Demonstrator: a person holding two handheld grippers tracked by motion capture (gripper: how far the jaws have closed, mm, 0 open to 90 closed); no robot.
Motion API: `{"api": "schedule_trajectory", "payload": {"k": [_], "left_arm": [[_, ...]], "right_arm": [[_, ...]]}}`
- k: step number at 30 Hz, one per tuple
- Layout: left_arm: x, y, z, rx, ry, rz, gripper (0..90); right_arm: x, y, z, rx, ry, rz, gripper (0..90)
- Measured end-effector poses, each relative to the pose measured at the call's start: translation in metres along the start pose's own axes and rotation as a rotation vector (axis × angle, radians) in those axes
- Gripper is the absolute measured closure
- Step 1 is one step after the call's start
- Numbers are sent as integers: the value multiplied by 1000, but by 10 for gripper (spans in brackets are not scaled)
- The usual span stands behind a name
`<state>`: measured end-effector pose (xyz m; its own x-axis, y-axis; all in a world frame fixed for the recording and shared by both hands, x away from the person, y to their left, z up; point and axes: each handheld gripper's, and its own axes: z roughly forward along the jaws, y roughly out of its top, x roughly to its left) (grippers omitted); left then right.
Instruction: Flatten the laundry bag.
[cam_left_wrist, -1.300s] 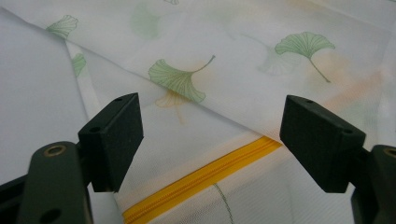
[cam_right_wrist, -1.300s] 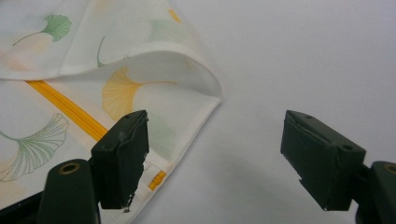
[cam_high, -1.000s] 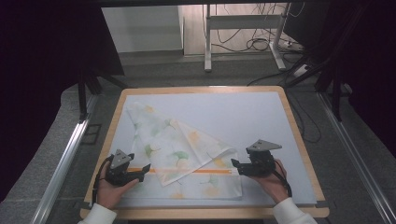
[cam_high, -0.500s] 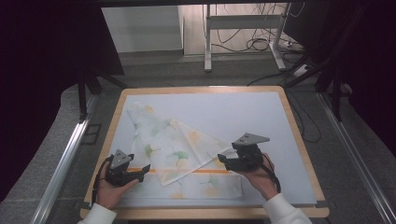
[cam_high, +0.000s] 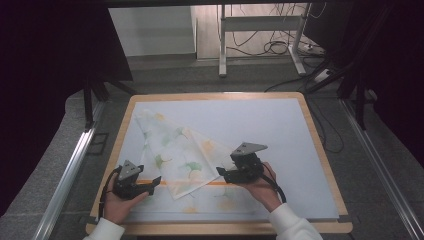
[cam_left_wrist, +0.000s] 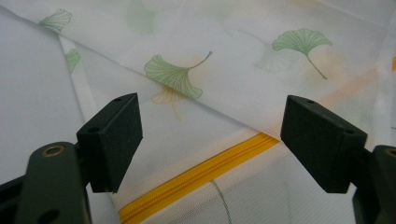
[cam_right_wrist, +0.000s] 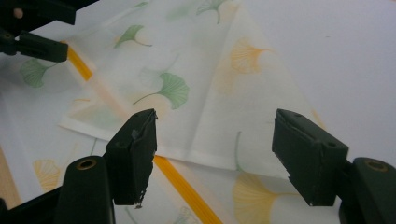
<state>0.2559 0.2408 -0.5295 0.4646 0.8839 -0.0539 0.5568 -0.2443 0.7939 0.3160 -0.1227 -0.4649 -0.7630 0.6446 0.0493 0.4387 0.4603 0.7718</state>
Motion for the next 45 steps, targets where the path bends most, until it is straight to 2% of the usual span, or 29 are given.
{"api": "schedule_trajectory", "payload": {"k": [1, 12, 16, 24, 45], "left_arm": [[0, 0, 0, 4, -1, 1, 203], [0, 0, 1, 8, -9, 0, 203], [-1, 0, 1, 10, -11, 0, 203], [0, 0, 1, 12, -13, 2, 202], [1, -1, 1, 13, -9, 0, 201]], "right_arm": [[5, 0, 4, 12, 11, -10, 308], [22, 3, 19, 35, 53, -34, 320], [35, 5, 30, 56, 86, -59, 328], [53, 8, 43, 75, 132, -82, 332], [82, 8, 67, 125, 195, -129, 355]]}}
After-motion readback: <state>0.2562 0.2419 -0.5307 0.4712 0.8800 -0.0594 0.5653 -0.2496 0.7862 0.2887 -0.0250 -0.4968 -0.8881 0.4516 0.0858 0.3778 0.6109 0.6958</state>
